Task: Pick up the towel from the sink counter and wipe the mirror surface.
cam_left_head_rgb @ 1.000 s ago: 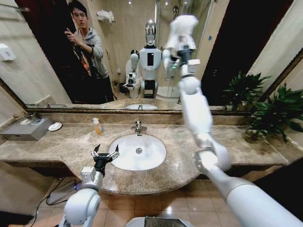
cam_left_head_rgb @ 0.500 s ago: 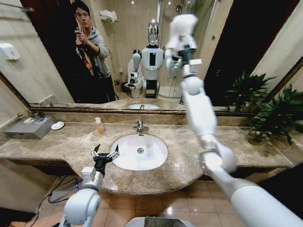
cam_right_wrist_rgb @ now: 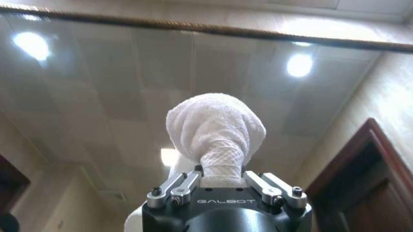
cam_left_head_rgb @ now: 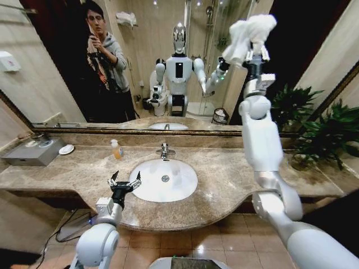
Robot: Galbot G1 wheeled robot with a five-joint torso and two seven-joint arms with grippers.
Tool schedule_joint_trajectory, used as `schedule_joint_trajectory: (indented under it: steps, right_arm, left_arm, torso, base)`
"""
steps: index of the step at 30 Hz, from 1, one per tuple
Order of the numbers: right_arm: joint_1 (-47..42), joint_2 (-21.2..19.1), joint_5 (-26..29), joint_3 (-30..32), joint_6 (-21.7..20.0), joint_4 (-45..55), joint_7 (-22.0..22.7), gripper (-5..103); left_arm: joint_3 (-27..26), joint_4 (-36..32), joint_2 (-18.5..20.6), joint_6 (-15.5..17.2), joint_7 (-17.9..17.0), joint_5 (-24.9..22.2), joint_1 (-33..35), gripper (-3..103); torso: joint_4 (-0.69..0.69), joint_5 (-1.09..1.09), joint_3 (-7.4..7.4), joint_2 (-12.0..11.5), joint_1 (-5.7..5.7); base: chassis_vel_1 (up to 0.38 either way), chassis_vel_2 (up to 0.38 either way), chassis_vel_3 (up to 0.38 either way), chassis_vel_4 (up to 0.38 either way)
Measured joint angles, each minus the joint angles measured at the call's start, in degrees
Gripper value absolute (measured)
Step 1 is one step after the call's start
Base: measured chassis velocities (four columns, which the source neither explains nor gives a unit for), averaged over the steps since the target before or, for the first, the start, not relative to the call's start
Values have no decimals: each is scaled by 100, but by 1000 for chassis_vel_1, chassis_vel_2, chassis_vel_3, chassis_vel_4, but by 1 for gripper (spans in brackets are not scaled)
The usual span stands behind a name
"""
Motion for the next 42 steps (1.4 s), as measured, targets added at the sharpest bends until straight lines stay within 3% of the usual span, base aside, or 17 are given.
schedule_joint_trajectory:
  steps: [8,26,39,41,42]
  right_arm:
    - [114,484,-210,-40,-5,36,21,19]
    - [150,676,-268,45,21,-52,25,19]
    - [285,1189,-548,156,-87,-142,109,19]
    - [282,1191,-556,154,-92,-140,109,19]
    - [271,1190,-566,152,-114,-139,110,19]
  left_arm:
    - [1,0,0,0,1,0,0,100]
    - [0,0,0,0,1,0,0,100]
    - [-3,0,1,0,-2,0,0,100]
    - [-3,0,0,0,-2,0,1,100]
    - [-1,0,0,0,-2,0,0,100]
  torso:
    - [-5,1,0,0,1]
    - [-1,0,1,-1,2]
    - [5,-2,-1,0,-2]
    - [5,-1,0,0,0]
    - [-3,0,1,-1,2]
  base:
    - [17,14,-15,-25]
    - [209,196,-205,-210]
    - [248,228,-195,-216]
    - [60,53,51,0]
    - [-95,-16,76,37]
